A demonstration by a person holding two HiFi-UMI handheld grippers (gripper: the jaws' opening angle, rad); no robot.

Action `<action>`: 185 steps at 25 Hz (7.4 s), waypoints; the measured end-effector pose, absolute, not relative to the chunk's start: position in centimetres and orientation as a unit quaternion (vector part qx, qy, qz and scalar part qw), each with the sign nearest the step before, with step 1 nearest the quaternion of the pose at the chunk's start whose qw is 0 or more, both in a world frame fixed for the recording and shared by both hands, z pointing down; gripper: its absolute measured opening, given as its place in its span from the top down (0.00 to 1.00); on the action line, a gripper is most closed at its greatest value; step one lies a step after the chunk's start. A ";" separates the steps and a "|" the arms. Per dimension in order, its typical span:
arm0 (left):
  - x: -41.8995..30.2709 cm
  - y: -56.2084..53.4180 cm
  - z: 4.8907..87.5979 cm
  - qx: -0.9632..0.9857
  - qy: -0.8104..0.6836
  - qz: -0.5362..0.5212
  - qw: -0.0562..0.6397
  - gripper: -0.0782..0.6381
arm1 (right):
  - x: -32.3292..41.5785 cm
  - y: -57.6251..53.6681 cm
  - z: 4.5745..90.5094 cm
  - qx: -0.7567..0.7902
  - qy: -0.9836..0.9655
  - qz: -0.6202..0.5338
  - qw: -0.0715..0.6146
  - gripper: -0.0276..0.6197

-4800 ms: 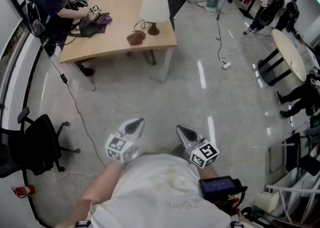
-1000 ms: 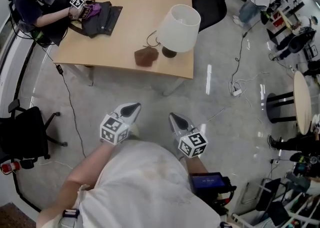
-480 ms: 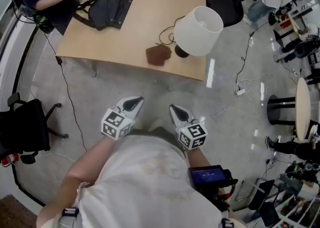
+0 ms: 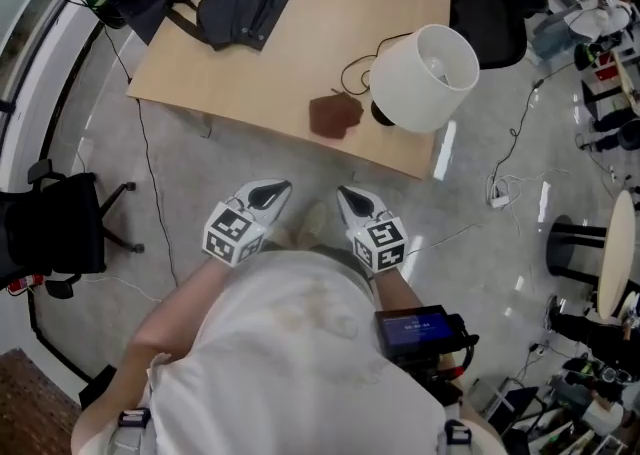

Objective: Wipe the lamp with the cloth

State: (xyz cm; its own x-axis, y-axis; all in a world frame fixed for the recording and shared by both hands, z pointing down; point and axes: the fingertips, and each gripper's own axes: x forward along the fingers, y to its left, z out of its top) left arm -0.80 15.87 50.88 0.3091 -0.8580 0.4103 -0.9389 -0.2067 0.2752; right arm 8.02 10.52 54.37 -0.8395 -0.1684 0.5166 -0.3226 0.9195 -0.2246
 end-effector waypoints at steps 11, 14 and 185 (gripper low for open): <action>-1.3 8.5 51.0 0.761 -0.589 0.105 0.252 0.89 | 4.6 2.2 59.4 0.078 -0.941 0.132 0.301 0.91; -1.8 8.8 51.9 0.748 -0.598 0.113 0.264 0.89 | 4.0 1.2 60.5 0.070 -0.939 0.135 0.309 0.92; 10.4 -6.8 39.7 0.895 -0.417 0.113 0.111 0.89 | 18.6 -21.8 40.9 0.325 -0.934 0.144 0.047 0.77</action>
